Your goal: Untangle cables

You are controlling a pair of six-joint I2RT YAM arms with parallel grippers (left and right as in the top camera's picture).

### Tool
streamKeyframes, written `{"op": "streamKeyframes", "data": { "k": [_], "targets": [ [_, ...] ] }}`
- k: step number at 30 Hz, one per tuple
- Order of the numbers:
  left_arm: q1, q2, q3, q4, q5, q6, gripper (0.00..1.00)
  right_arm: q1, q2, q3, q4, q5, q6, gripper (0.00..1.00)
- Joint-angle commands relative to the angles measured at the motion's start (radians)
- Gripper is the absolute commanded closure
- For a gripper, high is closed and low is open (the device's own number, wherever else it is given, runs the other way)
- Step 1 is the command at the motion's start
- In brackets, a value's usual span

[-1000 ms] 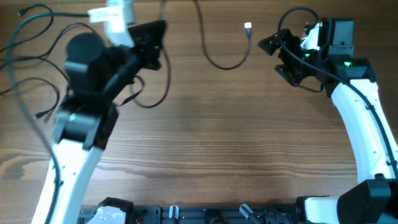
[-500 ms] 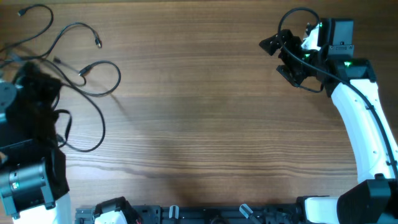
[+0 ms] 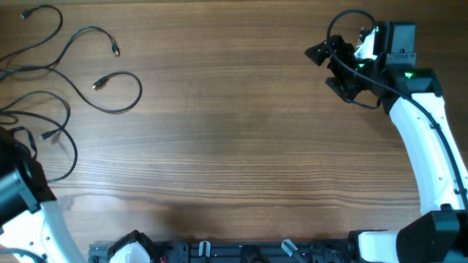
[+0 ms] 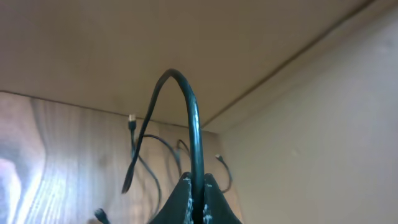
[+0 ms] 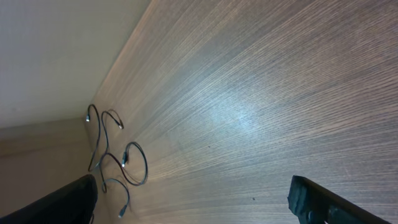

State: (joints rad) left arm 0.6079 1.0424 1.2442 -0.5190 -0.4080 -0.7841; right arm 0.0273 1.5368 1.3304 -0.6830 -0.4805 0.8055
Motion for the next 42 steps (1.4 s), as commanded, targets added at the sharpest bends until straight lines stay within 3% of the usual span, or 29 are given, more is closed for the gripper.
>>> {"op": "streamKeyframes", "data": {
  "k": [1,17,21,26,30,36,40,42],
  "targets": [
    [0.056,0.053,0.000,0.003,-0.024,-0.010,0.96,0.001,-0.018,0.005,-0.004,0.017,-0.021,0.00],
    [0.228,0.296,-0.001,-0.044,-0.059,-0.056,0.96,0.001,-0.018,0.005,-0.014,0.017,-0.020,0.00],
    [0.228,0.341,-0.001,-0.118,0.021,-0.061,0.96,0.002,-0.018,0.005,-0.014,0.016,-0.021,0.00],
    [0.228,0.408,-0.001,-0.242,0.030,-0.181,0.96,0.002,-0.018,0.005,-0.017,0.017,-0.021,0.00],
    [0.229,0.502,-0.001,-0.232,0.021,-0.205,0.96,0.001,-0.018,0.005,-0.018,0.017,-0.021,0.00],
    [0.239,0.576,-0.001,-0.225,-0.085,-0.333,0.96,0.001,-0.018,0.005,-0.029,0.017,-0.030,0.01],
    [0.264,0.594,-0.001,-0.159,-0.092,-0.332,0.88,0.001,-0.018,0.005,-0.028,0.017,-0.043,0.01],
    [0.273,0.594,-0.001,-0.140,-0.092,-0.331,0.92,0.001,-0.018,0.005,-0.029,0.017,-0.044,0.00]
  ]
}}
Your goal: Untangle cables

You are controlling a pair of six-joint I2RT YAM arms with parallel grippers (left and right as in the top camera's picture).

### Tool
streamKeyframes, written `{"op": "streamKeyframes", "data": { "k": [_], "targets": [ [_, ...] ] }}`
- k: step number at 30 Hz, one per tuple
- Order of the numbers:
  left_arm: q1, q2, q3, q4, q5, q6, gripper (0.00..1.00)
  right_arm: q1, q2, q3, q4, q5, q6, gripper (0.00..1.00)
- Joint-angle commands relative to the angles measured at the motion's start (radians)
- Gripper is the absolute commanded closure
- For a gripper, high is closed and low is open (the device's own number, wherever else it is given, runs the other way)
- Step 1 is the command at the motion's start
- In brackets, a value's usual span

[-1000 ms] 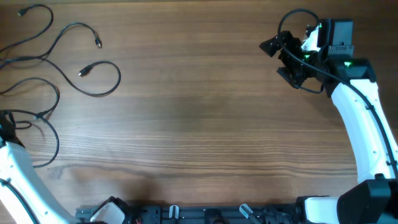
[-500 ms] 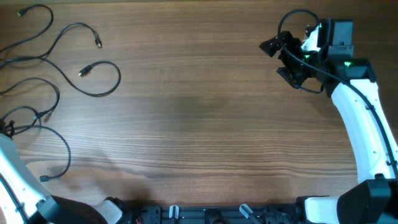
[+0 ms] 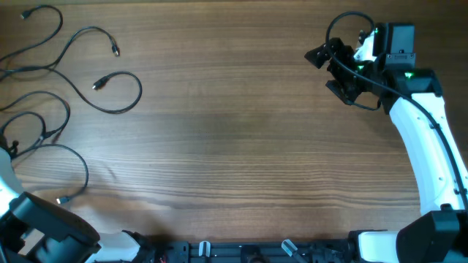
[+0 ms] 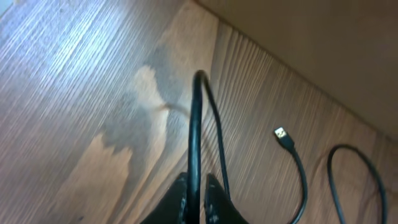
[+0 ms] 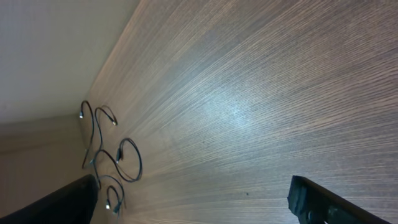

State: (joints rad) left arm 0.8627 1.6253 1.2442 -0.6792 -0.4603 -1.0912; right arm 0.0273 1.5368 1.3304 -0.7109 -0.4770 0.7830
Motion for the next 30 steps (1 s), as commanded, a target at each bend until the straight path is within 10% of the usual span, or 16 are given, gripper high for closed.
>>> {"op": "streamKeyframes", "data": {
  "k": [1,12,19,30],
  "targets": [
    [0.022,0.011,-0.001,0.021,-0.039,-0.024,0.94,0.001,-0.018,0.005,-0.001,0.013,-0.021,0.00],
    [0.026,0.135,-0.001,-0.033,-0.043,-0.014,0.90,0.001,-0.018,0.005,-0.002,0.013,-0.021,0.00],
    [0.026,0.134,0.000,-0.013,-0.027,0.039,0.69,0.001,-0.018,0.005,0.008,0.013,-0.021,0.00],
    [-0.184,-0.060,0.000,0.194,1.006,0.806,0.39,0.002,-0.018,0.005,0.006,0.013,-0.104,0.01]
  ]
}}
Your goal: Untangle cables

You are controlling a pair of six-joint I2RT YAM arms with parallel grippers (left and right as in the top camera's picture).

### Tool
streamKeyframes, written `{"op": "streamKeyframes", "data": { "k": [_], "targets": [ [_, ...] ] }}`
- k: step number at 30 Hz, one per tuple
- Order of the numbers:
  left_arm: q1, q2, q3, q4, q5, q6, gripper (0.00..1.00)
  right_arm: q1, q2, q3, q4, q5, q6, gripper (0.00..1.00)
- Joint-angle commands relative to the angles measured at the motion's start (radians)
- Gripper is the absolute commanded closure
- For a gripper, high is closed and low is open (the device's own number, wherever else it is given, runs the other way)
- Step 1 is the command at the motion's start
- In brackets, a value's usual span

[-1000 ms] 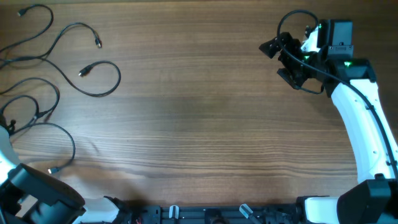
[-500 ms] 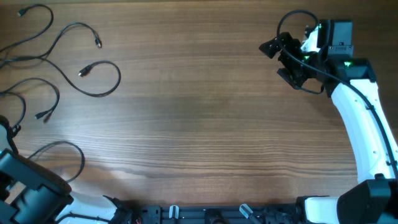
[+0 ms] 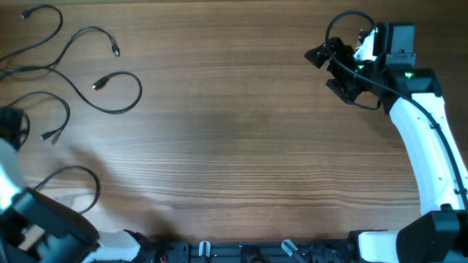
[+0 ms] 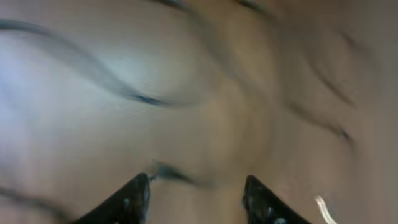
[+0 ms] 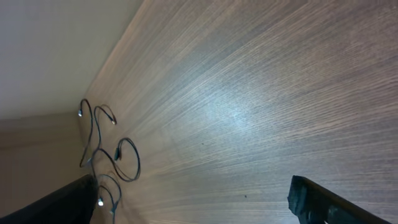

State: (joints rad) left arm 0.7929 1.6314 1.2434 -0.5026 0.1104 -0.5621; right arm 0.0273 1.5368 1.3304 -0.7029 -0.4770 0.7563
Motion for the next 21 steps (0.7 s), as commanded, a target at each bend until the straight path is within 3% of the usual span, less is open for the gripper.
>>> {"op": "streamKeyframes", "data": {
  "k": [1,4,6,8,12,21],
  "targets": [
    [-0.172,-0.072,0.000,0.017,0.457,0.292,0.37,0.002,-0.019,0.005,-0.012,0.019,-0.086,0.01],
    [-0.323,-0.072,0.000,0.016,0.450,0.333,0.29,0.002,-0.027,0.005,-0.041,0.044,-0.095,0.01],
    [-0.456,-0.073,0.000,0.017,0.350,0.376,0.07,0.002,-0.067,0.005,-0.098,0.103,-0.108,0.01],
    [-0.539,-0.073,0.000,0.018,0.230,0.375,0.00,0.002,-0.123,0.005,-0.159,0.170,-0.142,0.01],
    [-0.654,-0.073,0.000,0.019,0.076,0.376,0.00,0.002,-0.279,0.005,-0.300,0.319,-0.205,0.02],
    [-0.684,-0.073,0.000,0.016,0.071,0.375,0.00,0.002,-0.632,0.003,-0.470,0.465,-0.257,0.04]
  ]
}}
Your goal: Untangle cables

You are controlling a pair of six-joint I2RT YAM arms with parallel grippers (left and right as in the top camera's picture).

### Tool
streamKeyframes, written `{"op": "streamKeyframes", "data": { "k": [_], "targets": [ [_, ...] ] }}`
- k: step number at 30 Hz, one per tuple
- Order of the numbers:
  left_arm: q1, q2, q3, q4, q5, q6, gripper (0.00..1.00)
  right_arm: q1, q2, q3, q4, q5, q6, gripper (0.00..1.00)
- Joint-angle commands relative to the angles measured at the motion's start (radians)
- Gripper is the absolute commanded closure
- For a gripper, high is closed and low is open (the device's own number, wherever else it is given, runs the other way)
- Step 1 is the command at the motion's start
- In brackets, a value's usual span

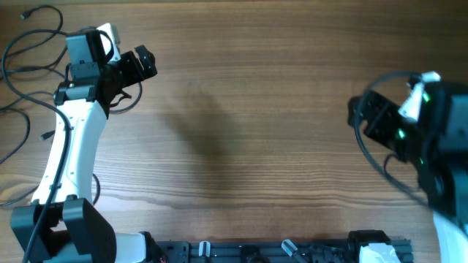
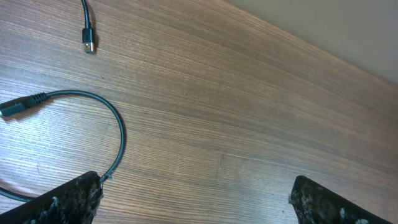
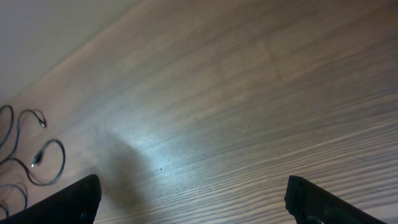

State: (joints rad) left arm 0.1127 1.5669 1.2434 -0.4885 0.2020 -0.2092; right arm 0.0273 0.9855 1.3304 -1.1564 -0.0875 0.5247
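Note:
Several thin black cables [image 1: 9, 55] lie spread at the table's far left. My left gripper [image 1: 137, 67] hangs open over the back left, just right of them. In the left wrist view the gripper [image 2: 199, 200] holds nothing; a cable loop [image 2: 119, 134] with a barrel plug runs by its left finger, and a USB plug [image 2: 88, 45] lies farther off. My right gripper [image 1: 373, 117], blurred, is at the right side and stands open [image 3: 196, 200] over bare wood, with the cables [image 3: 38, 158] far away at the left.
The wooden table [image 1: 241, 146] stretches between the two arms. A black rail [image 1: 241, 252] runs along the front edge. A pale wall [image 2: 348, 25] rises behind the table's back edge.
My left arm has gone from the front-left edge to the back left, its gripper still open. My right arm has left the back right and is now at the right, nearer the front.
My left gripper was shut on a black cable at the left edge, and still held it 1.7 s ago nearer the front left. Then it was open, with a cable loop lying front left. Now it hangs open at the back left. My right gripper stayed open throughout.

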Motion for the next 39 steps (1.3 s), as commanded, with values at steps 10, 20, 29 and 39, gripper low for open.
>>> {"op": "streamKeyframes", "data": {
  "k": [10,20,29,39],
  "targets": [
    [-0.004,-0.008,0.000,0.002,-0.021,0.023,0.00,0.002,-0.138,0.003,-0.095,0.079,-0.024,0.00],
    [-0.004,-0.008,0.000,0.002,-0.021,0.023,0.00,0.002,-0.094,0.003,-0.094,0.076,-0.024,0.00],
    [-0.004,-0.008,0.000,0.002,-0.021,0.023,0.00,-0.023,-0.154,-0.090,-0.030,0.173,-0.053,0.00],
    [-0.004,-0.008,0.000,0.002,-0.021,0.023,0.00,-0.027,-0.621,-0.729,0.542,0.099,-0.131,0.00]
  ]
}}
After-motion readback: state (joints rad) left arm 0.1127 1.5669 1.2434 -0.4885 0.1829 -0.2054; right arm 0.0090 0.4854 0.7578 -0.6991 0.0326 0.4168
